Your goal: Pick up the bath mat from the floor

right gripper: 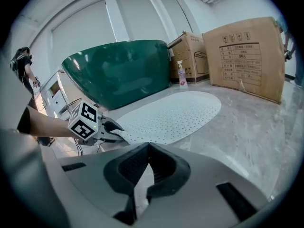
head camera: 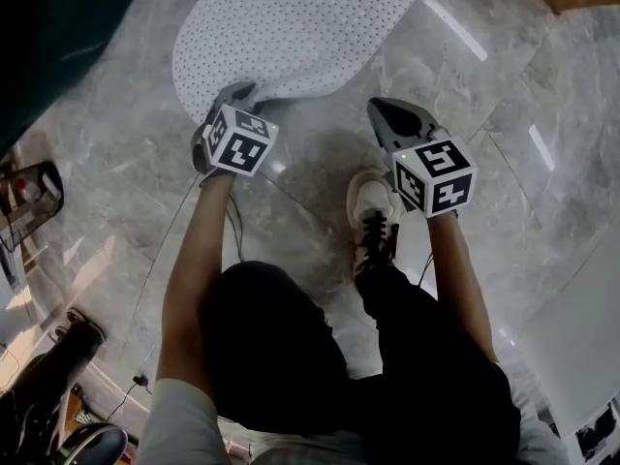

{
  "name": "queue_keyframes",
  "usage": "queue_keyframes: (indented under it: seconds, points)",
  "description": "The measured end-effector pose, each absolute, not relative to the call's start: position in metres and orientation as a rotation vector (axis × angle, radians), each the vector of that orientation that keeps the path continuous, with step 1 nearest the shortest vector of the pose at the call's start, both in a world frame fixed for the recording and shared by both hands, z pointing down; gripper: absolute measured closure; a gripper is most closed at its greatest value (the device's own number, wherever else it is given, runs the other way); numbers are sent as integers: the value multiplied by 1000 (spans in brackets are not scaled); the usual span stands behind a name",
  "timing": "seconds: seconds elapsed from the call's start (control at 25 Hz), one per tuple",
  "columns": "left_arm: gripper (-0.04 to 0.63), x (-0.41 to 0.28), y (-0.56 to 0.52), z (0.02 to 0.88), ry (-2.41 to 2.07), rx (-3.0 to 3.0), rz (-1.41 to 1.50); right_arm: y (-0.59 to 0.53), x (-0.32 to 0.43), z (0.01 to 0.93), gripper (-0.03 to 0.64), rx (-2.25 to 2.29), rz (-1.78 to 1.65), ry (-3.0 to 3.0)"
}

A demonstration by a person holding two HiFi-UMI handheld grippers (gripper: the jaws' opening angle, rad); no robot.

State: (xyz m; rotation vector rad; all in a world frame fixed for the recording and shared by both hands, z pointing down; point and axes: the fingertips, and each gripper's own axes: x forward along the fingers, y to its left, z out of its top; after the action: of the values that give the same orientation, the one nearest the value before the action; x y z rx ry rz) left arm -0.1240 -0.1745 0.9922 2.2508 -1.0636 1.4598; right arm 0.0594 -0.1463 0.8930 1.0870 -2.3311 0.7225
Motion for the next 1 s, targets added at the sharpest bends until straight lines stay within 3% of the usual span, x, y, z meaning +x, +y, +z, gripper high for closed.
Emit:
queue_keyframes:
  seconds: [0.08,0.2,0.48,1.0]
  points:
    - [537,-127,-181,988,-1121,2254,1428,-149,61,892,601,1099,725,-2334]
    - [561,-133,-191,977,-1218,2251,1337,-155,64,888,601,1130,740,-2340]
    - [563,-146,-222,924,-1443,2200,1023,-174,83,860,601,1242,695,-2317]
    - [563,-137,-265,758,-1629,2193,507,-230,127,690,601,1361,528,-2345]
